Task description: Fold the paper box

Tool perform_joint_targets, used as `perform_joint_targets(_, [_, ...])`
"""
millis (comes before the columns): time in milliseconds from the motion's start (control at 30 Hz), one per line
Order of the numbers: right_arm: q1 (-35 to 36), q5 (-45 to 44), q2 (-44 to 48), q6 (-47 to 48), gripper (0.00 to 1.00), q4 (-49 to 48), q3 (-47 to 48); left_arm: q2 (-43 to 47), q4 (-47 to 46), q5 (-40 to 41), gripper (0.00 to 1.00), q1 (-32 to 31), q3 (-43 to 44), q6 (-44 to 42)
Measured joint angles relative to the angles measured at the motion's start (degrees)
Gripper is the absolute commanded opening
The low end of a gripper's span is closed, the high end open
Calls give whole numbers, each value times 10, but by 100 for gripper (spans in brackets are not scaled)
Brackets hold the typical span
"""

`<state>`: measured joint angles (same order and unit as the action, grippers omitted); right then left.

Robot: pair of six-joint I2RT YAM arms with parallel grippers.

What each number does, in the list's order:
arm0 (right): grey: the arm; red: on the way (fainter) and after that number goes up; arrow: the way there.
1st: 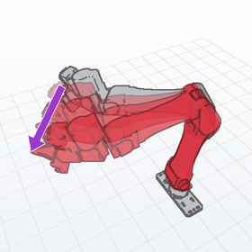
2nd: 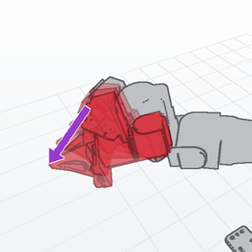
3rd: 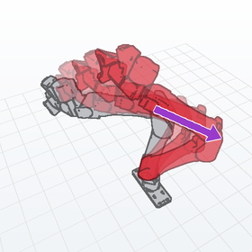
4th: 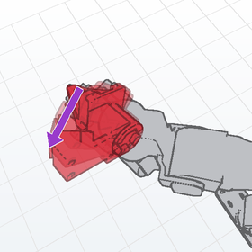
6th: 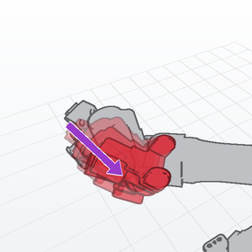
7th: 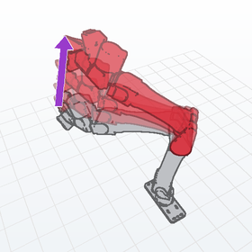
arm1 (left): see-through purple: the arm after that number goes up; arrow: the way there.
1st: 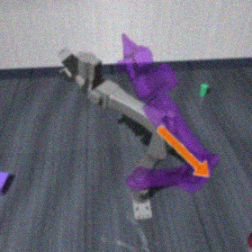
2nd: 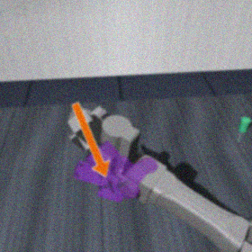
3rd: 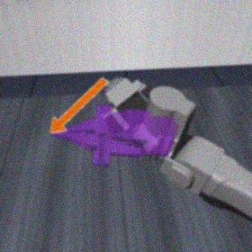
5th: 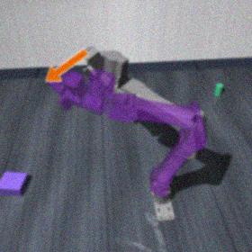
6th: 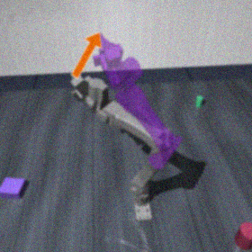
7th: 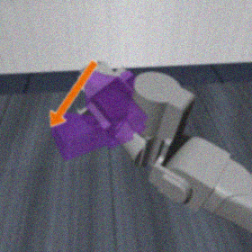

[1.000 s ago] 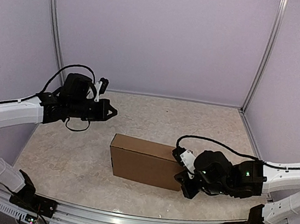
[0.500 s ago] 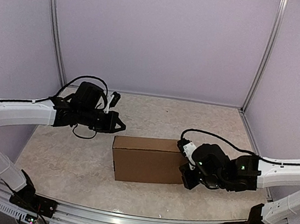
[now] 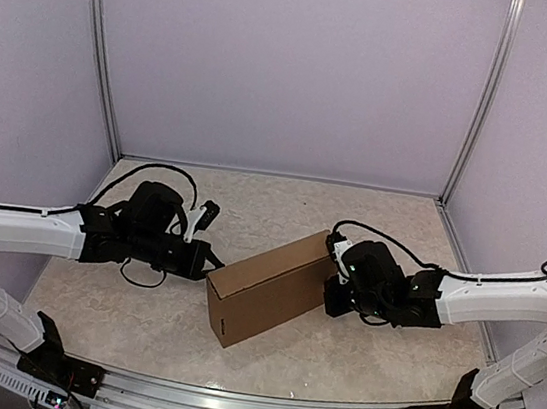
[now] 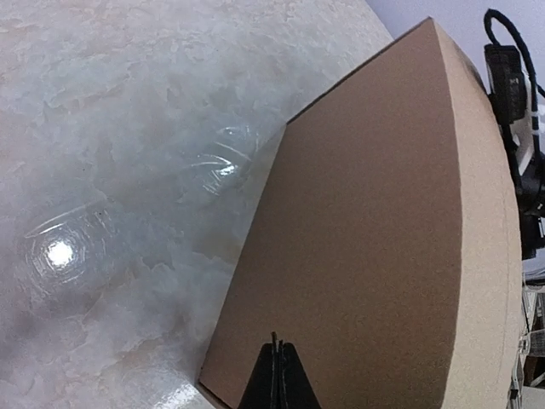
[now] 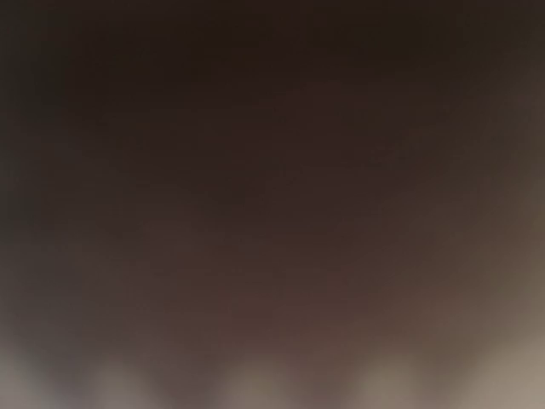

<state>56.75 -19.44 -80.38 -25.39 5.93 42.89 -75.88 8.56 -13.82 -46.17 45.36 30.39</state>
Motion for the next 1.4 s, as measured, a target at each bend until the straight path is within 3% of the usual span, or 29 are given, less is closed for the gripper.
perform_joint_targets(333, [-46,84,-102,-44,0,-156,14,23,-50,10,0,-60,-15,14])
perform_joint_targets(533, [-55,129,-150,-65,0,-202,39,23,-62,18,0,-74,-15,17])
perform_joint_targets(800, [-67,150,-145,-107,0,-221,27,24,-64,39,0,-65,-15,16])
perform_joint_targets(1033, [-68,196,-147,-203,0,-291,-48,21,-60,39,0,-47,3,9])
perform_joint_targets(1400, [-37,257,-249,-315,0,-403,-51,-29,-60,25,0,-49,59,-5])
